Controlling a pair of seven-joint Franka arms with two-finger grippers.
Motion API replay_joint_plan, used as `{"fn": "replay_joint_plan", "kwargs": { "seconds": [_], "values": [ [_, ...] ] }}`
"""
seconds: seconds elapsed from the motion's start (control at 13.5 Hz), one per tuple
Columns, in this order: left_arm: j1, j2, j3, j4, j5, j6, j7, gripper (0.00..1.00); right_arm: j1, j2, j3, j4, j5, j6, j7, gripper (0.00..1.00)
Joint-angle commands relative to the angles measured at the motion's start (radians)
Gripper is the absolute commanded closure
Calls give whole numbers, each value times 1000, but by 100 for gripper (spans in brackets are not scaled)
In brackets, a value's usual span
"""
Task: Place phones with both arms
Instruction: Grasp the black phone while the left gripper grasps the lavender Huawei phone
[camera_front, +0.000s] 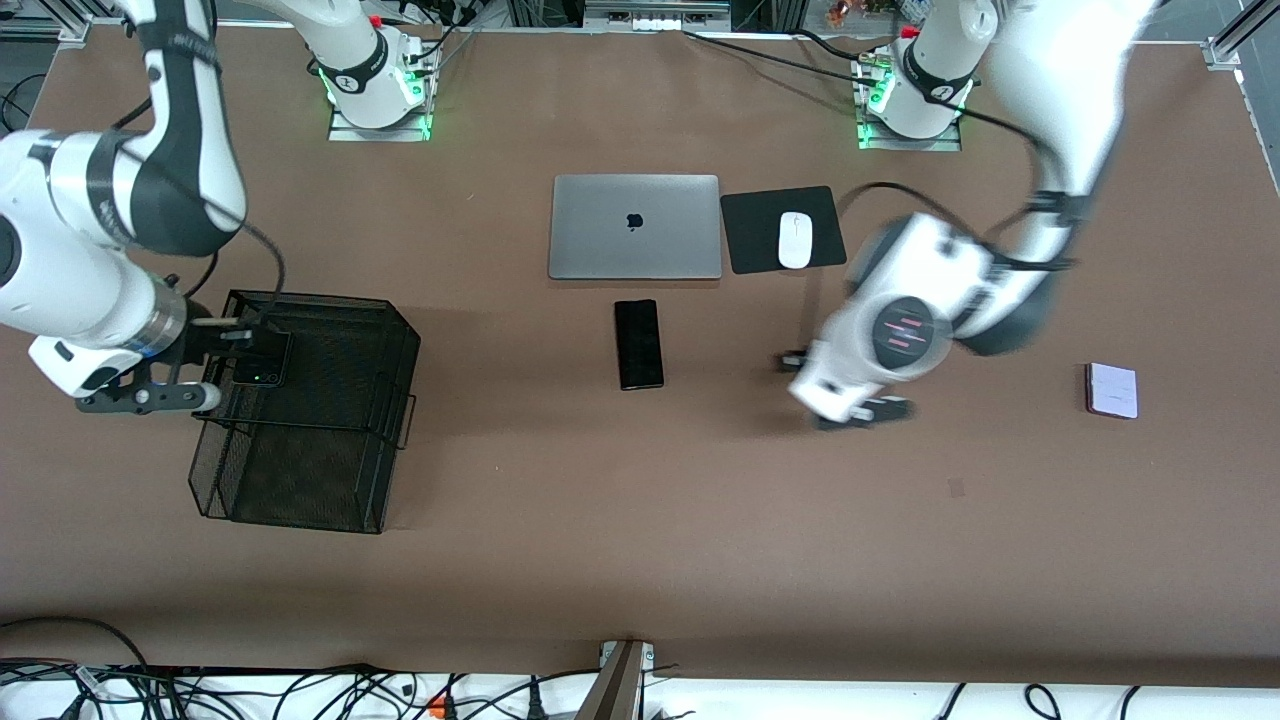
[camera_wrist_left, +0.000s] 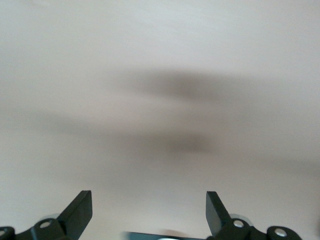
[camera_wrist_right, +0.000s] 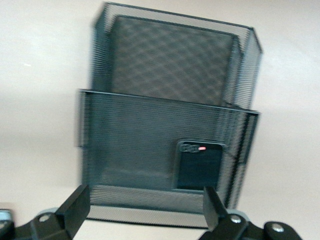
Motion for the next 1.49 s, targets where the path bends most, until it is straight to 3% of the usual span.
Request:
{"fn": "replay_joint_plan", "kwargs": {
  "seconds": [0.0, 0.15, 0.3, 0.52, 0.82, 1.41],
  "values": [
    [171, -20, -12, -29, 98, -23, 258, 0, 100, 11, 68, 54, 7, -51, 202, 0],
    [323, -12, -14, -38, 110, 6, 329, 0, 163, 45, 159, 64, 19, -33, 317, 0],
    [411, 5, -12, -55, 200, 66, 465, 0, 189, 149, 268, 154, 71, -2, 408, 0],
    [544, 9, -14, -115, 233, 205, 649, 0, 226, 308, 374, 255, 75, 108, 490, 0],
    [724, 51, -14, -274, 236, 575, 886, 0, 310, 437, 376, 236, 76, 321, 508, 0],
    [790, 126, -15, -290, 233, 635, 886, 0, 338, 542, 376, 159, 78, 516, 507, 0]
  ]
}}
